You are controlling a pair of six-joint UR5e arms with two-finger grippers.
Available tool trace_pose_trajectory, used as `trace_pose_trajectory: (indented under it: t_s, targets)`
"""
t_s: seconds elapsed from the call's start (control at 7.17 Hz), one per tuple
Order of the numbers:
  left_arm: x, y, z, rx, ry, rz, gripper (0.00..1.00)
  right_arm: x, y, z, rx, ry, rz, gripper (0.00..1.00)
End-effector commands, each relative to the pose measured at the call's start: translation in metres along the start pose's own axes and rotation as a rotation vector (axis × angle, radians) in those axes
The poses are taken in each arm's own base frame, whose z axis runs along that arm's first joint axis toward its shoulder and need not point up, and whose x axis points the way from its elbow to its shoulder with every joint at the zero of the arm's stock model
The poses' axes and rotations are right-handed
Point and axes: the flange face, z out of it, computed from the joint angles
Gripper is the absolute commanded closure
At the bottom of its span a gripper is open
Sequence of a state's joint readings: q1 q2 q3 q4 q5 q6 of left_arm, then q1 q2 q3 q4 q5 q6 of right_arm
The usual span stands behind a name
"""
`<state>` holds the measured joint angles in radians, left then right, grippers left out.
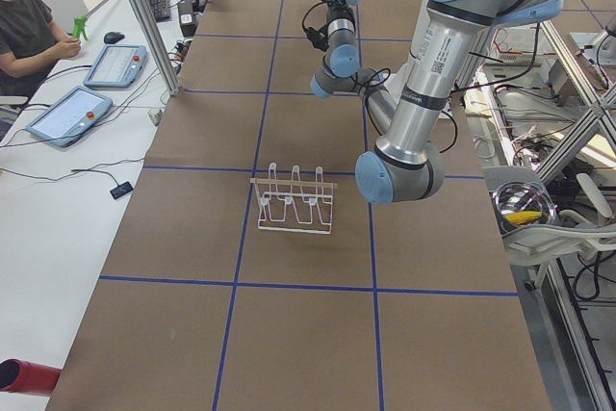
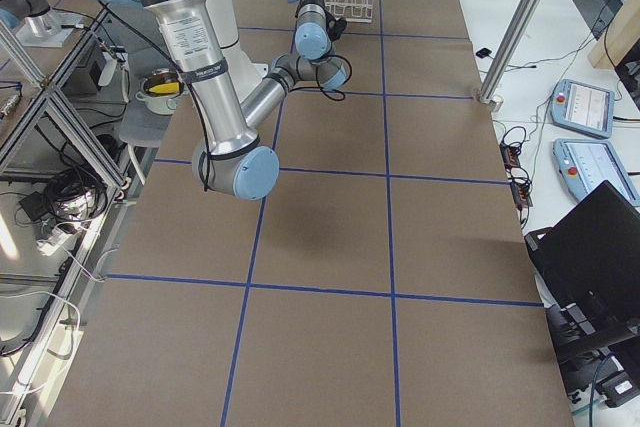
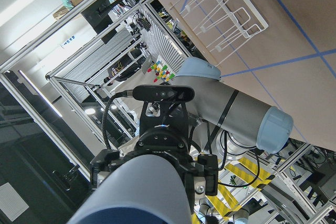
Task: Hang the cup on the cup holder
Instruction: 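Open the right gripper and pull it back from the cup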
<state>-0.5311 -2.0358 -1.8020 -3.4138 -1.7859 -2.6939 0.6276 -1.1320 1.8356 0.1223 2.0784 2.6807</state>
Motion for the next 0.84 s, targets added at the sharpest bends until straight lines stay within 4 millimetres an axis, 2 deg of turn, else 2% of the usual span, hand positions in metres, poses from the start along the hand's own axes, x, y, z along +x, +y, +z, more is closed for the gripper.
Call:
trace_pose_trajectory:
  t_s: [0.0, 0.42, 0.56, 0.7]
  targets:
    - [-0.001, 0.004, -0.009, 0.0, -0.003, 0.0, 1.0, -0.004, -0.002, -0.004, 0.009, -0.006, -0.075, 0.0]
    - [-0.001, 0.002, -0.013, 0.013, -0.006, 0.002, 1.0, -0.012, -0.018, -0.031, 0.083, -0.009, -0.124, 0.0]
    - [0.001, -0.001, -0.015, 0.029, -0.007, 0.013, 1.0, -0.013, -0.027, -0.046, 0.125, -0.003, -0.171, 0.0]
    - [0.013, -0.006, -0.02, 0.052, 0.001, 0.04, 1.0, -0.017, -0.047, -0.067, 0.196, 0.007, -0.194, 0.0]
